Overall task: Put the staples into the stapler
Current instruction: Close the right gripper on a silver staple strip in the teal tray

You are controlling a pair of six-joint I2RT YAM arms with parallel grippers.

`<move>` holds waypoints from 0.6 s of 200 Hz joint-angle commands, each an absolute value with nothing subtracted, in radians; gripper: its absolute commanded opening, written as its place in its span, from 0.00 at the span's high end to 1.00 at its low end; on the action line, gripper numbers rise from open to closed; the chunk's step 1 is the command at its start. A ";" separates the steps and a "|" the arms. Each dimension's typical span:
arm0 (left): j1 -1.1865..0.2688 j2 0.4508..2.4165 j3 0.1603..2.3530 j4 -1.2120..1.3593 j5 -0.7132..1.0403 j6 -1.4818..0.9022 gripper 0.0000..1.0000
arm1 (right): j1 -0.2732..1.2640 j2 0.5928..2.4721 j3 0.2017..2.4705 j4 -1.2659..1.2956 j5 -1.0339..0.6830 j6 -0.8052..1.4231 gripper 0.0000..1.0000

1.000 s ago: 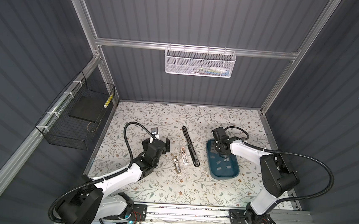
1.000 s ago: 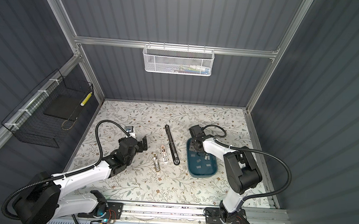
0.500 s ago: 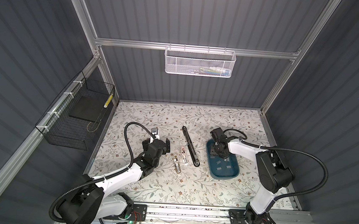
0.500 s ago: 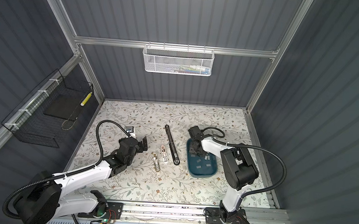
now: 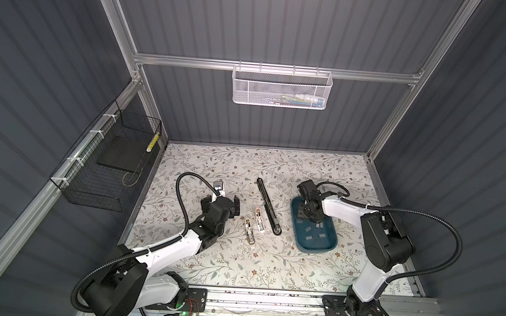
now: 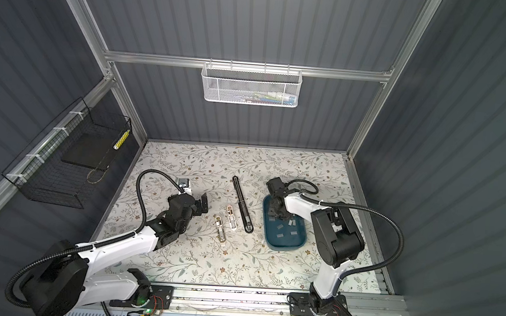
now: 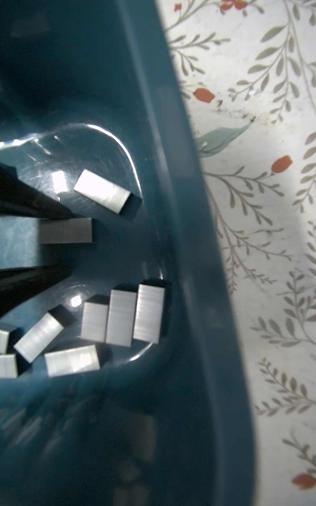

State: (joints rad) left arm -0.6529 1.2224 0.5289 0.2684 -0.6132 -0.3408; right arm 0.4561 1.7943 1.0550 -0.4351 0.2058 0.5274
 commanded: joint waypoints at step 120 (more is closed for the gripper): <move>-0.649 1.203 0.535 0.271 -0.623 -0.329 0.00 | 0.446 1.873 1.108 -0.477 0.165 0.520 0.69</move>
State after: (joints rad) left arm -0.6529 1.2217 0.5289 0.2687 -0.6106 -0.3408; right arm 0.4503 1.8343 1.1023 -0.4397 0.1837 0.5228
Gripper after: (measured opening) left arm 0.997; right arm 0.310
